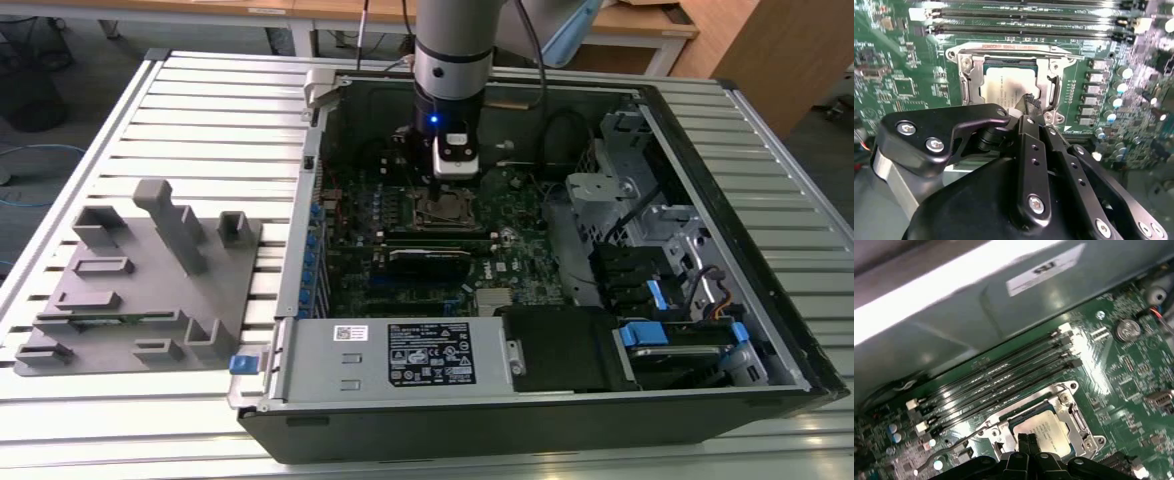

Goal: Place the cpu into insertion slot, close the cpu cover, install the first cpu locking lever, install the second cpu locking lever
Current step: 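Close the cpu cover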

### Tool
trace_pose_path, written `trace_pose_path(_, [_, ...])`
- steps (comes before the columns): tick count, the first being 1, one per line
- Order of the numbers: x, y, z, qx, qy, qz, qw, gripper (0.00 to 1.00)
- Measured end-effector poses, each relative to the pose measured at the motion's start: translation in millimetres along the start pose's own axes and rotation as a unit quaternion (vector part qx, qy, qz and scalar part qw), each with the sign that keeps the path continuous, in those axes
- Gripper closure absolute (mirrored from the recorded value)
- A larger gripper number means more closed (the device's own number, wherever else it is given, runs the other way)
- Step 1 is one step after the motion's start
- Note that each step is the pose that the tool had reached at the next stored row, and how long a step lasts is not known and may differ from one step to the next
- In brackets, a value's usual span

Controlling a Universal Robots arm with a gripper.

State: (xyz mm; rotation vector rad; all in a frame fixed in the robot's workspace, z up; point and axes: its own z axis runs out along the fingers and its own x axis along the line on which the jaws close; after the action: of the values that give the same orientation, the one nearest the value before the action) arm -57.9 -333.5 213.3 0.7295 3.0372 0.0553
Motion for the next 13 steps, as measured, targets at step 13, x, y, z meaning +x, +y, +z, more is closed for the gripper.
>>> trace_pose_path(13, [0.0,-0.1,3.0,-0.0030,0.0001,-0.118,0.9930,0.89])
